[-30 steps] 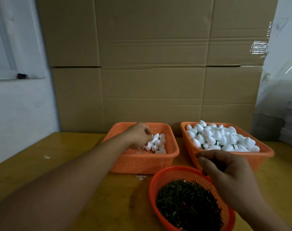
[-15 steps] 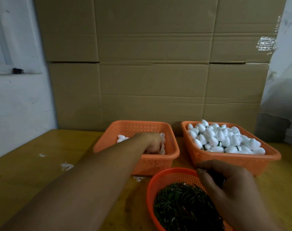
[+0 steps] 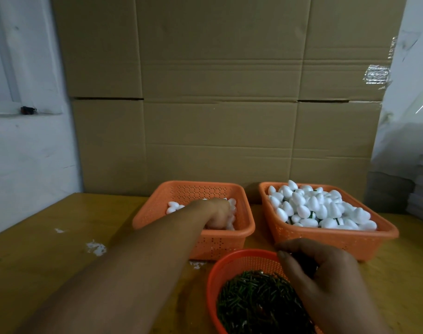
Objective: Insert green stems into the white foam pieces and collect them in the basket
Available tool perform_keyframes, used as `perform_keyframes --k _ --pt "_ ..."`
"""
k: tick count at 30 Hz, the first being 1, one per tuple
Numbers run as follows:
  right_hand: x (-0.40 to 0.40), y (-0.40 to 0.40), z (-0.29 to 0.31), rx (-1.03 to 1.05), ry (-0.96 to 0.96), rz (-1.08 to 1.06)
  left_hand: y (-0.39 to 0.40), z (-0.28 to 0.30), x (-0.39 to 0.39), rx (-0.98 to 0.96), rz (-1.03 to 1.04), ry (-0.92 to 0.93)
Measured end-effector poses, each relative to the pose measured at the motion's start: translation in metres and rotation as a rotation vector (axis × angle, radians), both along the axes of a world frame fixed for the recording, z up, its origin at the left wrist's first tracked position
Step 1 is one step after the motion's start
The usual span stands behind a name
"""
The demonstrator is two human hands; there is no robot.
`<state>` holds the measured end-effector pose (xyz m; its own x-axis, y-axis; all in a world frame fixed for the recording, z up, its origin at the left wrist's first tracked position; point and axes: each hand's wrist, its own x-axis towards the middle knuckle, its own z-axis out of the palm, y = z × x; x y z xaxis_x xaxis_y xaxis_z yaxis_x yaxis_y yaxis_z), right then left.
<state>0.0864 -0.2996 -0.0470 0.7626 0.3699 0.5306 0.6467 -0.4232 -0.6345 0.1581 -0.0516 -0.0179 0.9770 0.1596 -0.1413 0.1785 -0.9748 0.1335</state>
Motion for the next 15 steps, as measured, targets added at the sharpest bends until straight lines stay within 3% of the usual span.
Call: perform_keyframes --k 3,10,15 --pt "0.001 -0.001 0.001 0.013 -0.01 -0.013 0.006 0.001 -0.003 -0.156 -0.016 -0.11" --pt "0.006 -0.001 -0.003 -0.021 -0.013 -0.009 0.001 0.006 -0.043 -0.713 -0.137 -0.609" --pt "0.001 0.002 -0.003 -0.091 -0.005 0.037 -0.019 -0.004 -0.094 -0.913 -0.218 -0.784"
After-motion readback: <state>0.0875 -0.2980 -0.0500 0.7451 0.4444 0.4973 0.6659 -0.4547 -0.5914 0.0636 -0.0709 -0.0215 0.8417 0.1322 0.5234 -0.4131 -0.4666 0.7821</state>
